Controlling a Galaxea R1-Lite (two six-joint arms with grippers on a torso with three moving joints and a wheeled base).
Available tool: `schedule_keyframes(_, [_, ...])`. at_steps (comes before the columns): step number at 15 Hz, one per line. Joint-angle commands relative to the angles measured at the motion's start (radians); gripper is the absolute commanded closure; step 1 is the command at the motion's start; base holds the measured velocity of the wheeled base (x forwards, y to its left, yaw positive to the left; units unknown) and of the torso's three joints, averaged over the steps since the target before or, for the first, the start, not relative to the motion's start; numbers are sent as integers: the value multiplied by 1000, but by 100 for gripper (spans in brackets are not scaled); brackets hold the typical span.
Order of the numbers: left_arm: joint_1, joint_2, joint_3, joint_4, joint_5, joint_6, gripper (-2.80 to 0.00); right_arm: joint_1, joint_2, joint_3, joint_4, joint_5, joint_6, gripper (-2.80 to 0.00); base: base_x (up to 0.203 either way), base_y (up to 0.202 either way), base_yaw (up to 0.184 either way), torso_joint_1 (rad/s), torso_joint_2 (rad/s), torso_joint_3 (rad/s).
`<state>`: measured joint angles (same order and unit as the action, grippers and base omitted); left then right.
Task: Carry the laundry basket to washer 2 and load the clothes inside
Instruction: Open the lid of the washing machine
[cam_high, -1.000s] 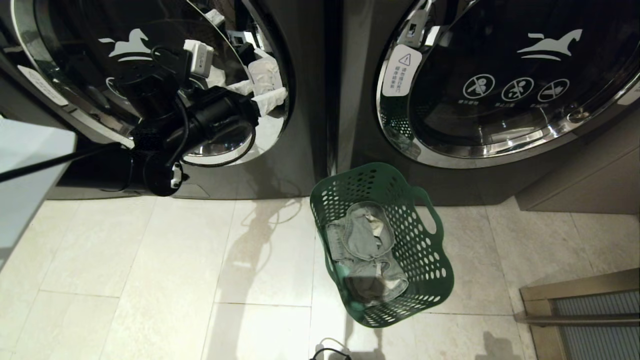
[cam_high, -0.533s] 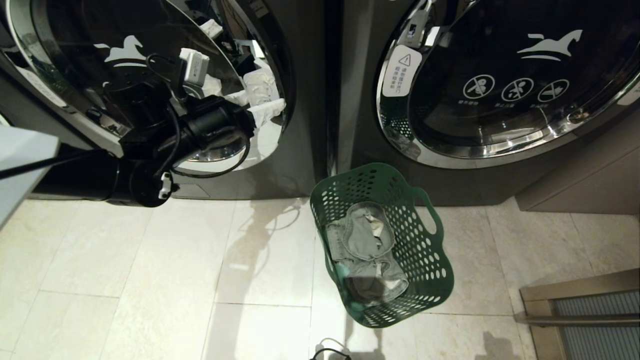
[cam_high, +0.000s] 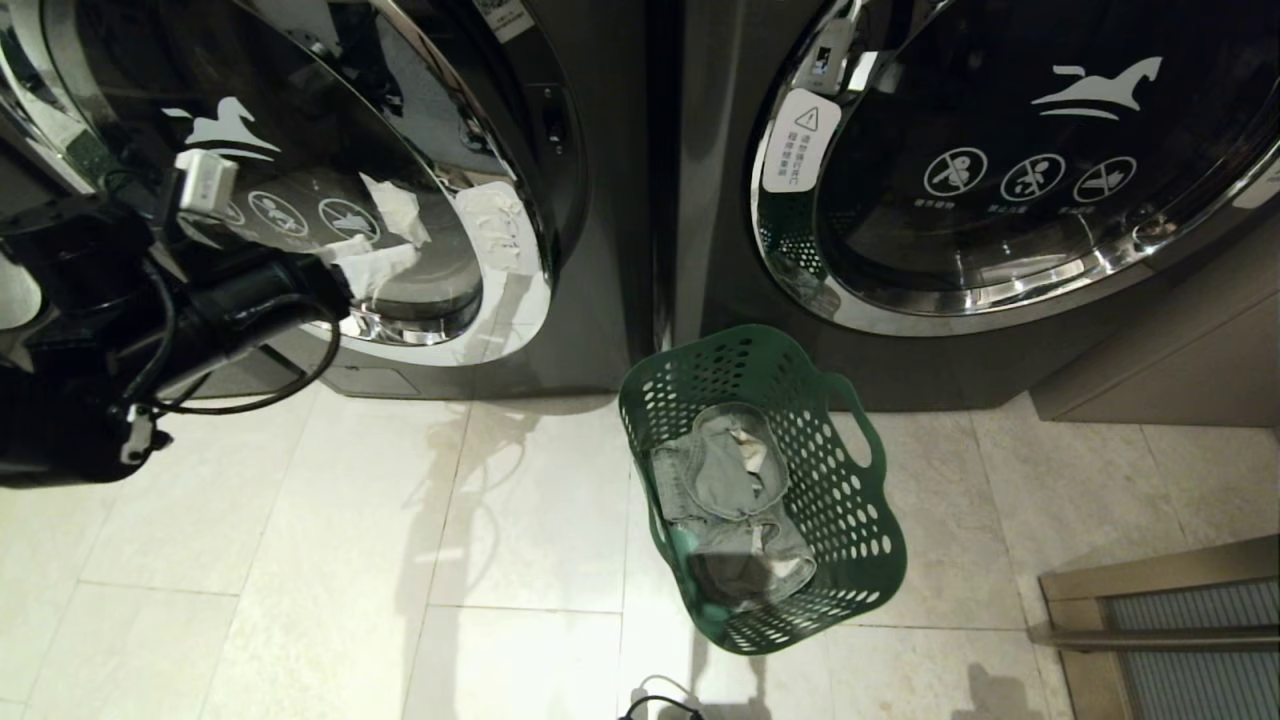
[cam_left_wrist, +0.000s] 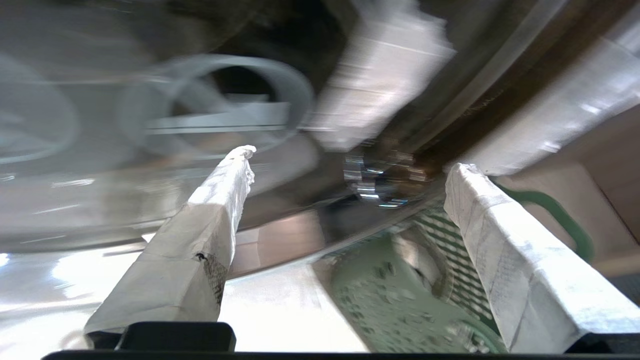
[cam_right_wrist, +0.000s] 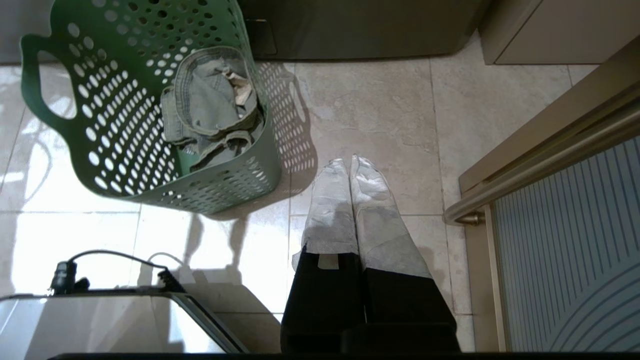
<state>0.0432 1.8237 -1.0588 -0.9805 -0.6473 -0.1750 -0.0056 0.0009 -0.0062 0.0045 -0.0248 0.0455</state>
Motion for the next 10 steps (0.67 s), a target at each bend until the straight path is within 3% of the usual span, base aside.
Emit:
schedule_keyframes(1, [86, -19, 31, -64, -14, -35, -280, -2, 1, 1, 0, 0, 0, 0, 0, 0, 0, 0, 0, 0])
schedule_keyframes(4, [131, -73, 62, -97, -24, -69, -280, -1, 1, 1, 0, 0, 0, 0, 0, 0, 0, 0, 0, 0])
schedule_keyframes(8, [153, -271, 251, -94, -19, -134, -280, -1, 1, 0, 0, 0, 0, 0, 0, 0, 0, 0, 0, 0])
schedule_keyframes(10, [215, -345, 326, -95, -14, -155, -280, -1, 1, 0, 0, 0, 0, 0, 0, 0, 0, 0, 0, 0])
